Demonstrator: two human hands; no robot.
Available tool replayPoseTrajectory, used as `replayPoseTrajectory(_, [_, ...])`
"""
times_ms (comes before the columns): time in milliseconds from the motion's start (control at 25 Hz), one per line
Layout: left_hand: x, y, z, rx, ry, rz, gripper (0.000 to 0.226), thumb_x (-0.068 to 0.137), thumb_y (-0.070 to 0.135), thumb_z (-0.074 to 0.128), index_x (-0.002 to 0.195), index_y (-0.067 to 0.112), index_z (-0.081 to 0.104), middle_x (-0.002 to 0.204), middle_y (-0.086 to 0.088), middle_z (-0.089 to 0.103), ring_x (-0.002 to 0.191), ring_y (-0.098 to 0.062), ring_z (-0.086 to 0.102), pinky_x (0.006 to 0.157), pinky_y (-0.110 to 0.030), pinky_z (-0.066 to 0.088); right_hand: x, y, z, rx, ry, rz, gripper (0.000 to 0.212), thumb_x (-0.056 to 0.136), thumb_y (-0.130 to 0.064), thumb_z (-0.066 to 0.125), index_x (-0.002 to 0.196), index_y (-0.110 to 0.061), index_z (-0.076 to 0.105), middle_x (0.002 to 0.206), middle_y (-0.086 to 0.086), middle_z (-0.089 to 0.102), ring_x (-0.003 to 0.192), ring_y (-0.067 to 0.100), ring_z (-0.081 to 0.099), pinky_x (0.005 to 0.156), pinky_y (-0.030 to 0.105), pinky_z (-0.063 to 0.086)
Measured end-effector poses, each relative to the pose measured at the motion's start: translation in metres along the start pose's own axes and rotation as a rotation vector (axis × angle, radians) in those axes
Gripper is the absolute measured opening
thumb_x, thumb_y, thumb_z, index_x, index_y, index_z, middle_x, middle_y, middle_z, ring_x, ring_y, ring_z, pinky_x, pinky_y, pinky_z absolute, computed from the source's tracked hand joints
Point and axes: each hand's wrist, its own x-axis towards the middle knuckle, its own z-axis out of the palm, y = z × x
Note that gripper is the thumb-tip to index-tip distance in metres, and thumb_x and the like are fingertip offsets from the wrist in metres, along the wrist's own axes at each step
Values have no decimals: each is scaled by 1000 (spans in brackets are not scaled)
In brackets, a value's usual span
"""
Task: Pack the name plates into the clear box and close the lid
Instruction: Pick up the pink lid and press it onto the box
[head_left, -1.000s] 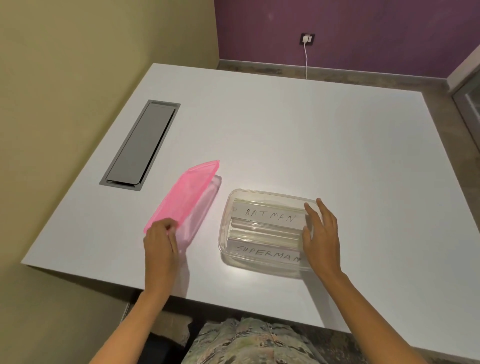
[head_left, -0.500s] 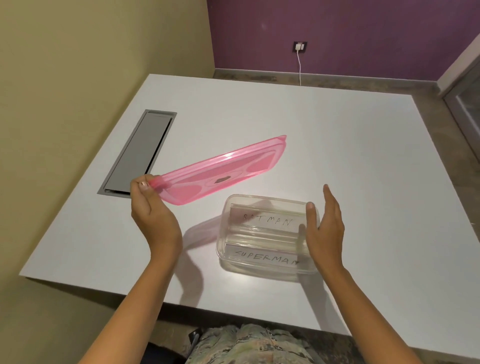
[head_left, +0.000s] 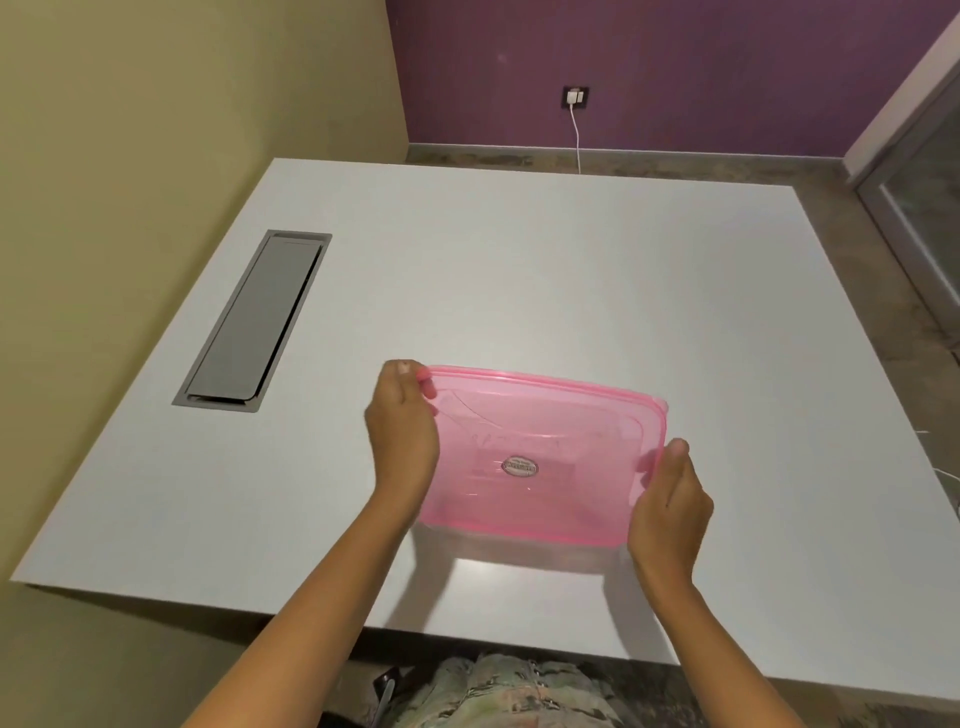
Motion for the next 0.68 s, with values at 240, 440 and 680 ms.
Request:
replayPoseTrajectory(240, [-1, -27, 26, 95, -105, -67, 26, 98, 25, 42, 90, 8, 60, 82, -1, 62, 76, -16, 55, 62, -19, 33, 8, 19, 10, -216, 28, 122, 55, 96, -53, 8, 85, -14, 45, 68, -2, 51, 66, 26, 47, 67, 35, 37])
replayPoseTrajectory(440, [9, -44, 38, 205, -108, -29, 21, 95, 27, 50, 90, 7, 57, 97, -13, 62, 91, -26, 54, 75, -28, 36, 27, 18, 22, -336, -54, 120, 45, 97, -52, 17, 83, -15, 37, 62, -1, 44, 65, 30, 45, 64, 37, 35])
replayPoseTrajectory(680, [24, -61, 43, 420, -83, -54, 31, 96, 33, 46, 101, 4, 58, 114, -16, 52, 111, -34, 39, 84, -36, 33, 54, 9, 38, -422, -124, 53, 51, 98, -49, 21, 92, -6, 47, 83, 15, 63, 80, 39, 59, 66, 38, 35])
